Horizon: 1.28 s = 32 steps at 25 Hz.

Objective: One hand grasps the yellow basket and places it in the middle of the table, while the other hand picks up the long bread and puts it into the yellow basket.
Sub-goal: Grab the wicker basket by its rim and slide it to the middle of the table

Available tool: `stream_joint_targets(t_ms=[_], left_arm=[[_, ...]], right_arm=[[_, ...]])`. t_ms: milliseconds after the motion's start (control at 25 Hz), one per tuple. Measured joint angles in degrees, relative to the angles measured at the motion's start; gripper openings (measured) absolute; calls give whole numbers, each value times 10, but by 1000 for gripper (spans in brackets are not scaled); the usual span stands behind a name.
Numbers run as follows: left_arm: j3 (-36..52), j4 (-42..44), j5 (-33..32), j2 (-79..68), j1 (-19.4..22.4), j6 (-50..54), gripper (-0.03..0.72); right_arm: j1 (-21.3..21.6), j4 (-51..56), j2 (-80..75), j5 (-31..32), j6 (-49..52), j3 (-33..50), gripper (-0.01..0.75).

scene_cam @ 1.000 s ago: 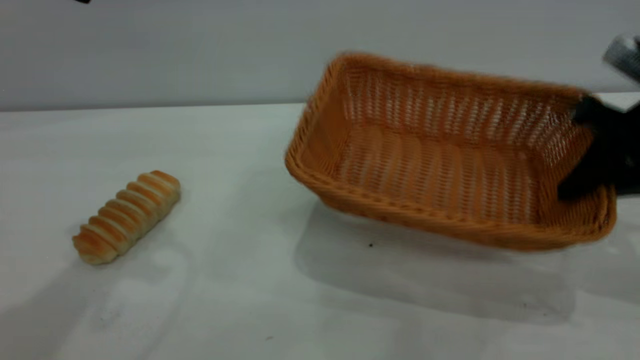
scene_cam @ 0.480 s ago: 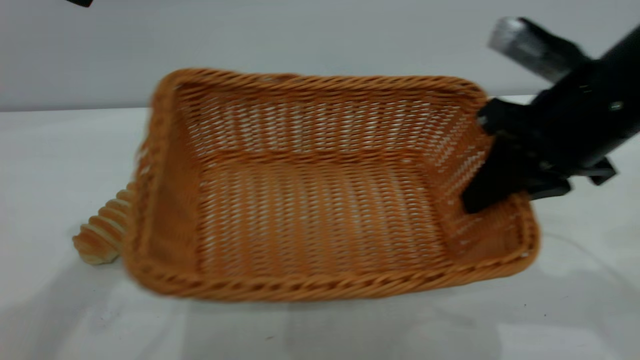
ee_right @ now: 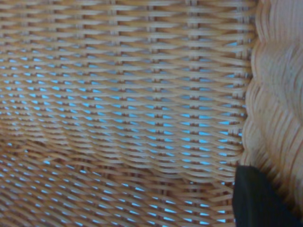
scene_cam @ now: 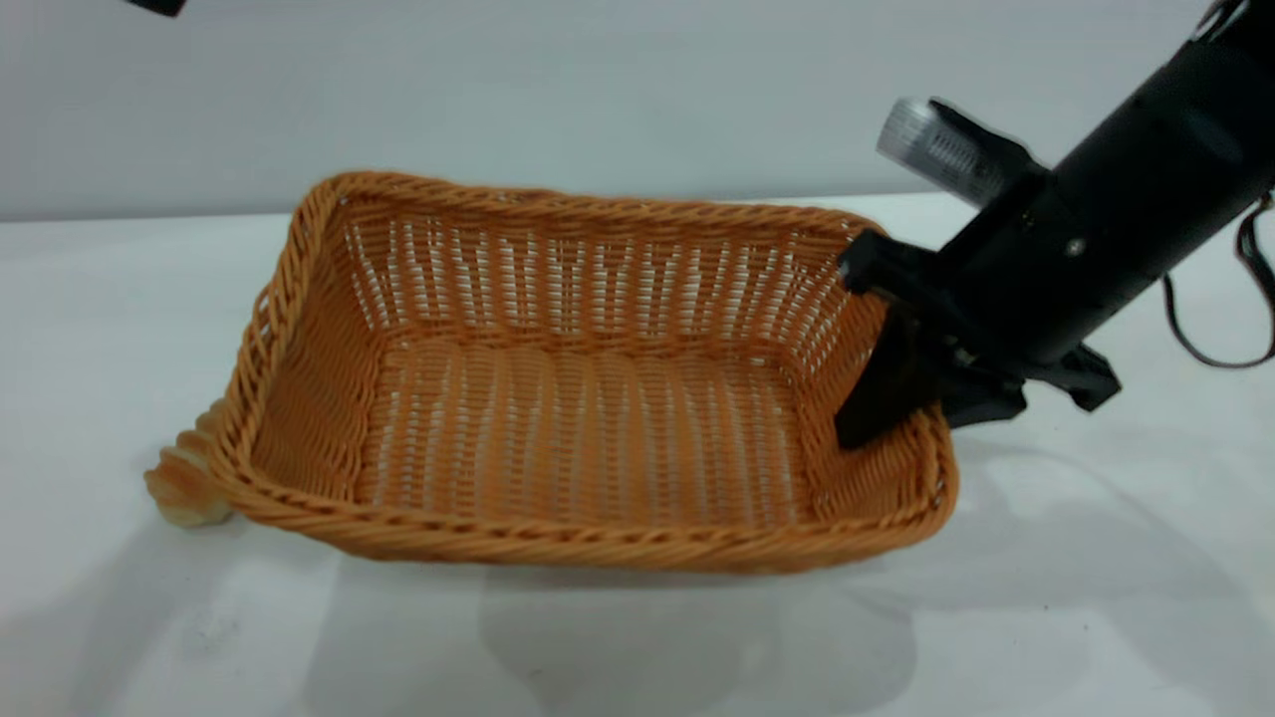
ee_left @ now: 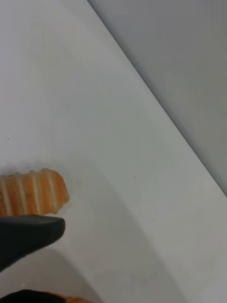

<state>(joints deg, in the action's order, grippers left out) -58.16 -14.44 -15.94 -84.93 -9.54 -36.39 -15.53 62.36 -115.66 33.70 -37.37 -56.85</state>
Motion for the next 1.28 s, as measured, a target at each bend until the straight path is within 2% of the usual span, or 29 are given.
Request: stream_joint_targets(t_ms=[760,1000,1080,1280], left_arm=[[0,0,0,0,0,0,341],[0,0,0,0,0,0,341],[0,0,0,0,0,0,341],[0,0,0,0,0,0,341]], right_arm=[[-4,17,-84,-10,23,-40,89],[-4,53,-92,-9,-36,-41,104],[-4,86,-94,-3,-64,-41,161],[-4,135,-94,18,-97,-43,439]])
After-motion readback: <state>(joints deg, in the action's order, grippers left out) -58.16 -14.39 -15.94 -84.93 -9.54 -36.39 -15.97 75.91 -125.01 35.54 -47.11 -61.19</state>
